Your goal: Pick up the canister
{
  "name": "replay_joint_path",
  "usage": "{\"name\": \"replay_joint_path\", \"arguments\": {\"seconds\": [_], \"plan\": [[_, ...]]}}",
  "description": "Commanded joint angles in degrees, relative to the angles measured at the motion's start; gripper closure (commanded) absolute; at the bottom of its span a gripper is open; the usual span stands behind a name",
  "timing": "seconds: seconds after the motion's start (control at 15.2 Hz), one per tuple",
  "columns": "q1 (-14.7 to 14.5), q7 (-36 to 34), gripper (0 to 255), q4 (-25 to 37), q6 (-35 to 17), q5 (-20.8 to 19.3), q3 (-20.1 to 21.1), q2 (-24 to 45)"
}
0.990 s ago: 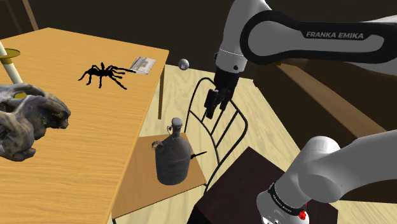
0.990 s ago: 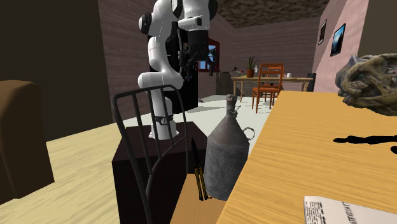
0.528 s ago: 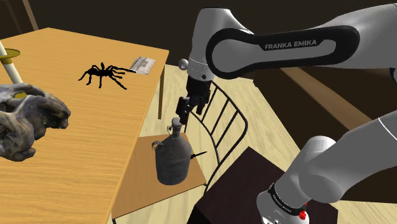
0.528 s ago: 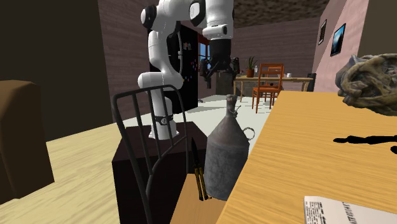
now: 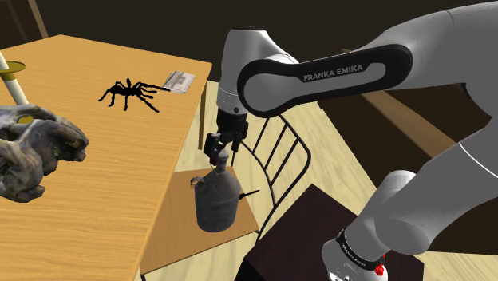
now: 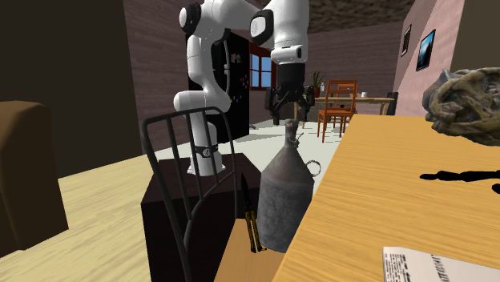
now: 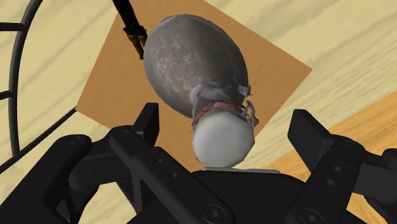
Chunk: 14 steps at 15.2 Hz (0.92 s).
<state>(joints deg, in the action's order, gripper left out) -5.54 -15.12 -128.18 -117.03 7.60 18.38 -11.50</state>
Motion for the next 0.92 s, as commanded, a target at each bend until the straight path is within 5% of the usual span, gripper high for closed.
{"name": "replay_joint_path", "arguments": {"seconds": [0.0, 0.2, 0.26, 0.86], "plan": [[-0.1, -0.1, 0, -1.1, -1.6, 0.0, 0.2, 0.5], [-0.1, -0.1, 0, -1.9, -2.8, -0.1, 0.3, 0.9], [-0.1, -0.1, 255, -1.8, -2.8, -0.1, 0.2, 0.9], [-0.1, -0.1, 255, -1.9, -2.8, -0.1, 0.3, 0.9]]}}
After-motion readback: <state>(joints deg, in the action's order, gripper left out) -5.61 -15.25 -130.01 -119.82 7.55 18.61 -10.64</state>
